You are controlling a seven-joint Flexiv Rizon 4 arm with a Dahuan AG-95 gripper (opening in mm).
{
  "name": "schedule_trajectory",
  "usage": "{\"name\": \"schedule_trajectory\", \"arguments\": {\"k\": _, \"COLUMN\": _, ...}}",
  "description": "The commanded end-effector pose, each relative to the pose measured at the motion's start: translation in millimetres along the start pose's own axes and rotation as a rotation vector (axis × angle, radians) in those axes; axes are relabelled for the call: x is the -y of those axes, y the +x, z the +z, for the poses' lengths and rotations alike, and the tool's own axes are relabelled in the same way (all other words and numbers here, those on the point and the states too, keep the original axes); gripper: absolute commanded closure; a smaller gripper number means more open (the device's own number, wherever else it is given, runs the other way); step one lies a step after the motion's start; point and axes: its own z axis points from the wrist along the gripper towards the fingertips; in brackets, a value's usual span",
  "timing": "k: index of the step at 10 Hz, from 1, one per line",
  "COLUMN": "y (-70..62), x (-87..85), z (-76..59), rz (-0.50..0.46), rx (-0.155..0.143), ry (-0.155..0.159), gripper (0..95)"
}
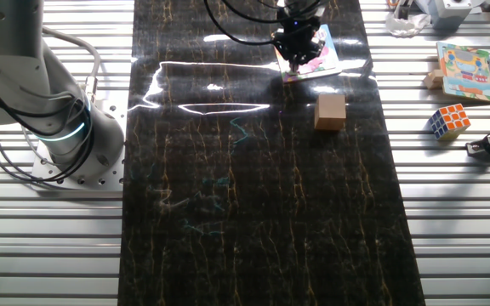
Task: Assemble one piece of a puzzle
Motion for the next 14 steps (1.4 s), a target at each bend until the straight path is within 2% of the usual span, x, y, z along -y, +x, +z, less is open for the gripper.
{"name": "schedule_trajectory", "arguments": {"k": 1, "y": 0.0, "x": -0.4, "z": 0.0, "rz": -0.002, "rx": 0.001, "ry": -0.001, "gripper": 95.0}}
{"name": "schedule_trajectory", "arguments": {"k": 10, "y": -3.7, "x": -2.1, "z": -0.4, "rz": 0.011, "rx": 0.003, "ry": -0.002, "gripper": 95.0}}
{"name": "schedule_trajectory", "arguments": {"k": 12, "y": -0.9, "x": -0.9, "z": -4.8, "rz": 0.004, "rx": 0.004, "ry": -0.007, "gripper": 95.0}}
{"name": "schedule_trajectory", "arguments": {"k": 14, "y": 5.3, "x": 1.6, "z": -7.9, "rz": 0.0, "rx": 0.018, "ry": -0.021, "gripper": 95.0}}
